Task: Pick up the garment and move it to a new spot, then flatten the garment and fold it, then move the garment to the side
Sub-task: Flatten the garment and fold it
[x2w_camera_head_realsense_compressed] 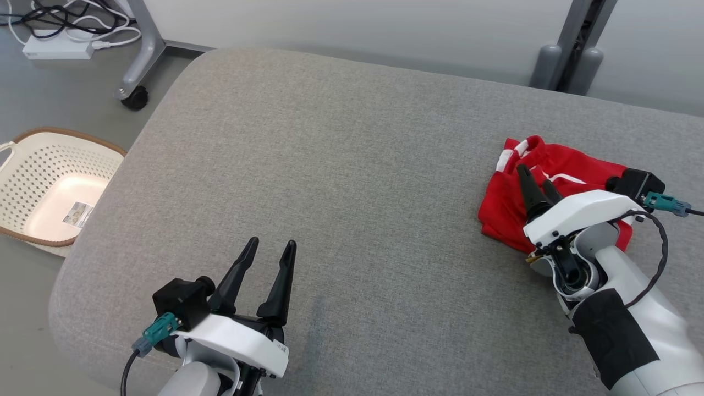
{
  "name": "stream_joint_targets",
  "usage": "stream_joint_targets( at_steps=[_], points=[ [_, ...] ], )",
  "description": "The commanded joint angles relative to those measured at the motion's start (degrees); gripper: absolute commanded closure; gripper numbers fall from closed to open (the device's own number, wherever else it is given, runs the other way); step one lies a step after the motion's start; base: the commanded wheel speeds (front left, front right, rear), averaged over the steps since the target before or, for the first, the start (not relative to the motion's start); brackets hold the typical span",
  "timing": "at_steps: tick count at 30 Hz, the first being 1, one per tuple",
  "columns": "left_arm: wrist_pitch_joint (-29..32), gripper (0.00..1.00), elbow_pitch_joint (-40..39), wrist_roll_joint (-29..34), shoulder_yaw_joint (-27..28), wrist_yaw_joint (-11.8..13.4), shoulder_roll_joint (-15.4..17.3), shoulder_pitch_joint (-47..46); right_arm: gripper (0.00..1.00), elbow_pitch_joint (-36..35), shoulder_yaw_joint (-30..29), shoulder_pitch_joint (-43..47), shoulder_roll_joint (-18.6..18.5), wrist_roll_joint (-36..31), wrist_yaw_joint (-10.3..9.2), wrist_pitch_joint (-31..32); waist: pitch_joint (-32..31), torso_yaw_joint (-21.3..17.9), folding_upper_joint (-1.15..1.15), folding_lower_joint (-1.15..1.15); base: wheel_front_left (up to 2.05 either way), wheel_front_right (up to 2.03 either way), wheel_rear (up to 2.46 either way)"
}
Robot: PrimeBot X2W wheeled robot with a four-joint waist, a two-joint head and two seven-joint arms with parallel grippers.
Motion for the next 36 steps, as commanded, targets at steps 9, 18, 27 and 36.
stream_joint_targets(
  at_steps=[9,18,27,36],
  points=[
    [-0.2,0.0,-0.1,0.6,0.5,0.1,0.7,0.9,0.0,-7.9,3.0,2.2,-2.0,2.5,0.01,-1.1,-2.4,-4.3,0.0,0.0,0.0,0.0,0.0],
    [0.2,0.0,-1.2,0.4,0.3,0.9,1.4,2.3,0.0,-12.2,5.0,8.1,-9.3,-0.9,0.01,-4.9,-5.3,-8.9,0.0,0.0,0.0,0.0,0.0],
    [0.7,0.0,-2.2,0.3,-0.2,1.0,1.5,2.0,0.0,-4.6,5.0,9.7,-9.4,-6.0,0.01,-6.2,-4.5,-9.8,0.0,0.0,0.0,0.0,0.0],
    [0.6,0.0,-2.1,0.1,-0.5,0.6,1.2,0.7,0.0,0.6,2.3,6.8,-6.7,-3.5,0.01,-4.2,-2.1,-8.1,0.0,0.0,0.0,0.0,0.0]
  ],
)
